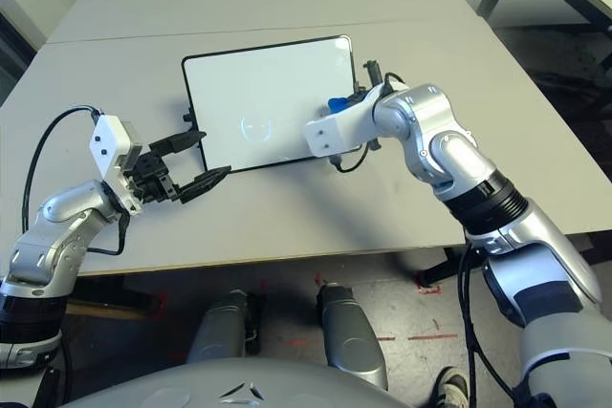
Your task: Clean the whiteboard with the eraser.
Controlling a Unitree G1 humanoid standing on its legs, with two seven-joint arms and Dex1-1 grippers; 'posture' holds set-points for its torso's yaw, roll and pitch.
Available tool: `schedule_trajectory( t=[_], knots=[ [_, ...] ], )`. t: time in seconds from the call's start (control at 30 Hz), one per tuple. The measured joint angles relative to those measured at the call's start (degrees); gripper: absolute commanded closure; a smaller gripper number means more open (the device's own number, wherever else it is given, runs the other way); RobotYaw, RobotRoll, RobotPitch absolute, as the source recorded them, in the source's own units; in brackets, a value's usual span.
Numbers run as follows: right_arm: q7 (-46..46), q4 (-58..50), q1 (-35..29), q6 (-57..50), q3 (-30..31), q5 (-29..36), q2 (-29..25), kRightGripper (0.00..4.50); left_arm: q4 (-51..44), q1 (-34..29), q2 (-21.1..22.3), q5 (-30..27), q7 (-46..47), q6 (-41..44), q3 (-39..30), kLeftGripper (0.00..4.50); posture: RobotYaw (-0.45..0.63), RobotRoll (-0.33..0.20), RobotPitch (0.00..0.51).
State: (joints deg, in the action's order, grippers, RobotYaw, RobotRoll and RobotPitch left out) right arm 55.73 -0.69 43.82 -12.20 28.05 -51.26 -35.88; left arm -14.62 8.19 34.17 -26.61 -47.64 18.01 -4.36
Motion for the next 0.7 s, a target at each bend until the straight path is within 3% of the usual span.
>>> schedule_trajectory(
  t=[0.7],
  knots=[
    [-7.4,7.2,-1.3,3.1,0.8,-4.4,5.5,4.36,2.0,-0.5,0.9,0.5,-0.8,-2.2,-0.1,0.00,-0.06,0.000,0.110]
  ],
)
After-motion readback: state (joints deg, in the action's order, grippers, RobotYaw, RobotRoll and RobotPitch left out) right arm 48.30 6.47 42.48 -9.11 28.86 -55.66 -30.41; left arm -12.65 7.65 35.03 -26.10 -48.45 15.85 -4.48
